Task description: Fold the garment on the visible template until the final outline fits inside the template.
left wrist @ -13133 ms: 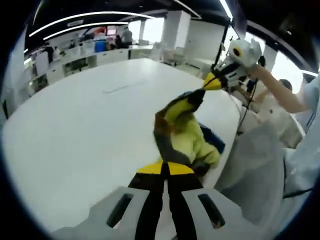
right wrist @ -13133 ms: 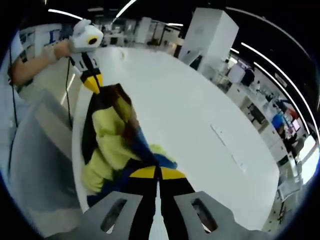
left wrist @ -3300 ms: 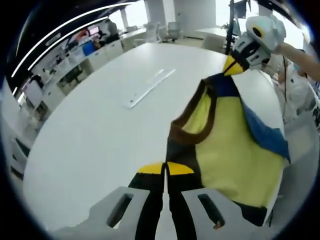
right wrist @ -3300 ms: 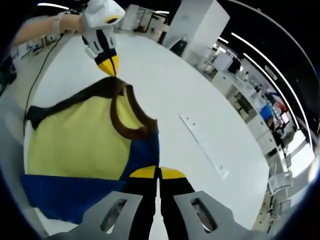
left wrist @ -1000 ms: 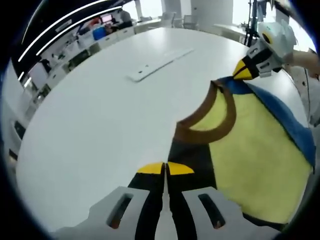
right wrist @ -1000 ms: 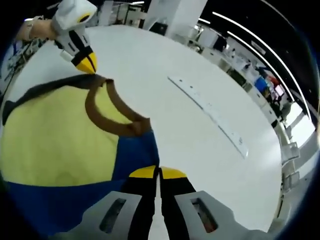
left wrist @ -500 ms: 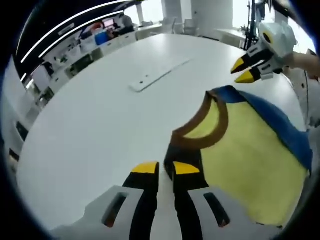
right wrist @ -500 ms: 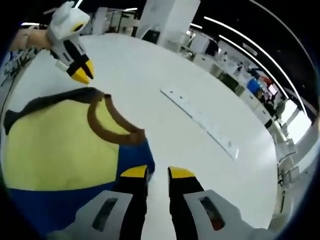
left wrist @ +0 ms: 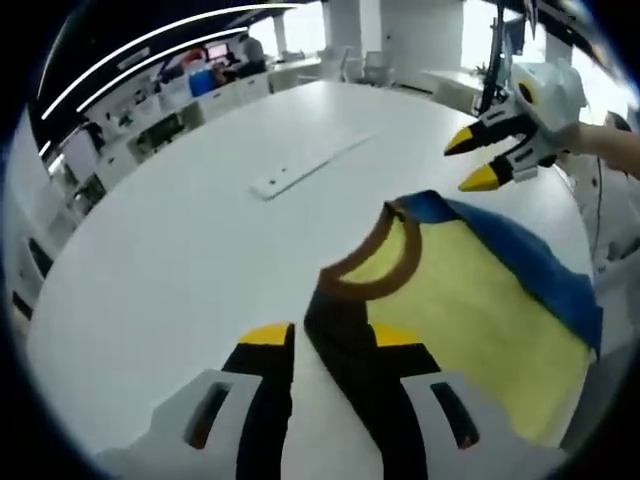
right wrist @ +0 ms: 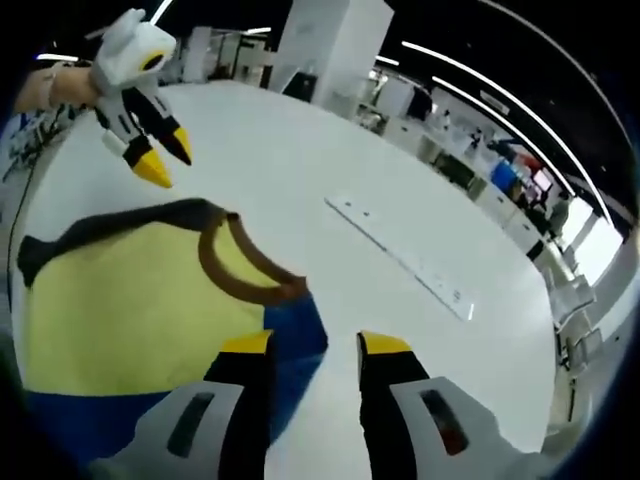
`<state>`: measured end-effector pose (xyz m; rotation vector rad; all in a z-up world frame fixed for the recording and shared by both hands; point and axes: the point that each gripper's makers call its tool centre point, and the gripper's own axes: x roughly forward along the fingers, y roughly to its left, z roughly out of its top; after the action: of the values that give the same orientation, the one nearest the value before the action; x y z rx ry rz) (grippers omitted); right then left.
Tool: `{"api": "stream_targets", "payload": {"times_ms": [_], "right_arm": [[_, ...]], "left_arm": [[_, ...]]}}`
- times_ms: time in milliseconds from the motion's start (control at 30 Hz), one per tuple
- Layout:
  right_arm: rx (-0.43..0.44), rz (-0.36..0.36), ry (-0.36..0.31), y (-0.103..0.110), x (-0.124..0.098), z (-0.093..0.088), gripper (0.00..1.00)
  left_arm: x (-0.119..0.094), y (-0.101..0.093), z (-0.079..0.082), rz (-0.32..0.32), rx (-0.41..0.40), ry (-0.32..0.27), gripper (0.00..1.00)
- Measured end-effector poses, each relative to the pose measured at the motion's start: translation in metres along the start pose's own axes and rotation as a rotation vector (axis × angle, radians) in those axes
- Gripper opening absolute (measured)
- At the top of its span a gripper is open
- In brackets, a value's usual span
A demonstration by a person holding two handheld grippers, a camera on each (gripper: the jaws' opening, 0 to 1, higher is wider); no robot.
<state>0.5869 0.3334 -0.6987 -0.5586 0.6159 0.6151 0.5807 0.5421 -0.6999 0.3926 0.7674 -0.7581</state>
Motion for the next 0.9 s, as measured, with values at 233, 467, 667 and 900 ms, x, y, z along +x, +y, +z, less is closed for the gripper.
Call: {"api": "stream_targets", "payload": {"times_ms": [233,467,667,900], "right_arm": [[0.007,0.013,-0.005,0.009,-0.009,0.001,0.42],[0.013,0.023,0.001,0.013,-0.016,-0.002,0.52],[0.027,0.024,-0.008,0.016,-0.026,-0.001,0.61],[0.057,0.026,-0.020,0.016,-0.036,-0.001,0.67]], "left_arm": [[-0.012,-0.009,-0.003,-0.018,-0.016,-0.008,0.37],[-0.023,-0.016,0.003,-0.030,-0.023,-0.043,0.46],[-0.031,-0.024,0.006,-0.044,-0.012,-0.055,0.54],[-0.040,-0.028,0.008,-0.051,0.000,-0.059,0.60]]}}
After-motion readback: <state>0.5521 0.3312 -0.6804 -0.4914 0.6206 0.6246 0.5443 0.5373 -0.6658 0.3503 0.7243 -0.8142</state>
